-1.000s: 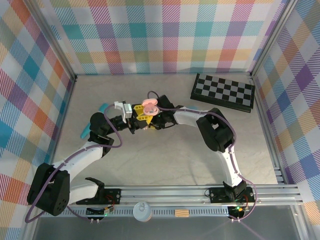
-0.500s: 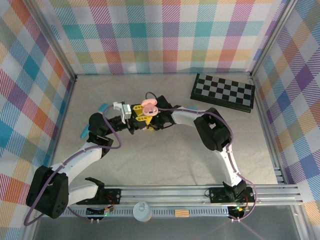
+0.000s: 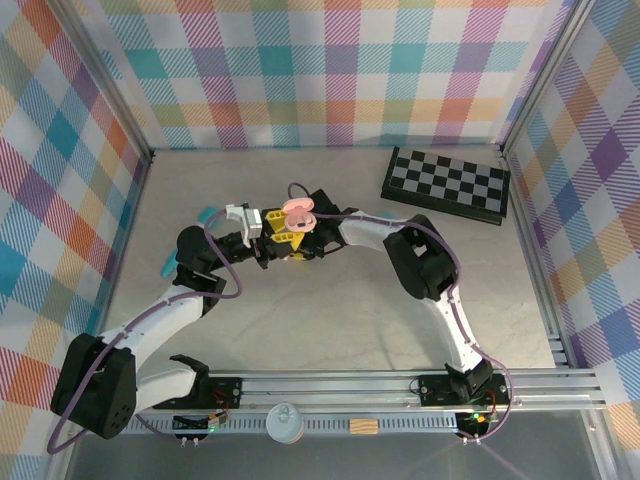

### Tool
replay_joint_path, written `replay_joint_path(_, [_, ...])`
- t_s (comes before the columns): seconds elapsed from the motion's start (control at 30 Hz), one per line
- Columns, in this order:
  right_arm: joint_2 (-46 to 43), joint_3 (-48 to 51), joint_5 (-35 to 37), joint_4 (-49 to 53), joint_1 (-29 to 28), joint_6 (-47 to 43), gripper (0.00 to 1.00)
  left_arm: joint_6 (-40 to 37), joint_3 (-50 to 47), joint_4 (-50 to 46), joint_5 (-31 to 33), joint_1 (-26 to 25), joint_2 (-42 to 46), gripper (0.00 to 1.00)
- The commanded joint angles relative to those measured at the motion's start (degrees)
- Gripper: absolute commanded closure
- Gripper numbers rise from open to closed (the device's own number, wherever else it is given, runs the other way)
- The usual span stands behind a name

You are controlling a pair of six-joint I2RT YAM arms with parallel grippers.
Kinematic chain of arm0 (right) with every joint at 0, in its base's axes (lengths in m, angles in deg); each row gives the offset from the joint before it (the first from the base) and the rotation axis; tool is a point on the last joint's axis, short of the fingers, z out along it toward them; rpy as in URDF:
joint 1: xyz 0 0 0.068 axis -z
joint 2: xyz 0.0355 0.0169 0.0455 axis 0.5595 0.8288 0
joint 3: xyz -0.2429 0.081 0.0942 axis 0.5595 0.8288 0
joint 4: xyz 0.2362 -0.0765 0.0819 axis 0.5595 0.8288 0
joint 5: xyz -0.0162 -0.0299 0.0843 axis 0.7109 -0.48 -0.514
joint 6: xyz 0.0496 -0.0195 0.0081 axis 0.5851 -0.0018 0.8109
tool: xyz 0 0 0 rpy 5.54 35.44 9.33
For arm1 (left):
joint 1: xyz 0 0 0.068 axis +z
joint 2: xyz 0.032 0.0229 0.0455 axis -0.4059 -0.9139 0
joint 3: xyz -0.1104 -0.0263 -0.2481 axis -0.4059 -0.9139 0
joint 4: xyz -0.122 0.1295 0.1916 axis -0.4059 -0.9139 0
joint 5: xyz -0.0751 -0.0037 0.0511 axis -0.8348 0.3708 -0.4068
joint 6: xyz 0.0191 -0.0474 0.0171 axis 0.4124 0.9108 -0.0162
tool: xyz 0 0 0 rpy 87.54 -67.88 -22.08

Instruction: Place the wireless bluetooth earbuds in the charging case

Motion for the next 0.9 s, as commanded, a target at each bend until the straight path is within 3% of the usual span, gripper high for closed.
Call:
replay_joint_path(0.0, [2.55,-1.47,-0.37,1.95,-0.51,-0.42,0.72,-1.04,-0.22,0.63,-1.11,0.23,1.25,0.64])
replay_joint_path(0.53, [1.06,-1.52,0.36,3.19,-0.52,-2.53,0.82,-1.19,-0.14,-0.18,-0.94,0.23,1.51,0.64])
replay_joint_path(0.87, [-10.82,6.21,5.11,2.76,1.02,-5.04,0.82,-4.4,-0.42,-3.47,2.25,0.23,2.53,0.64])
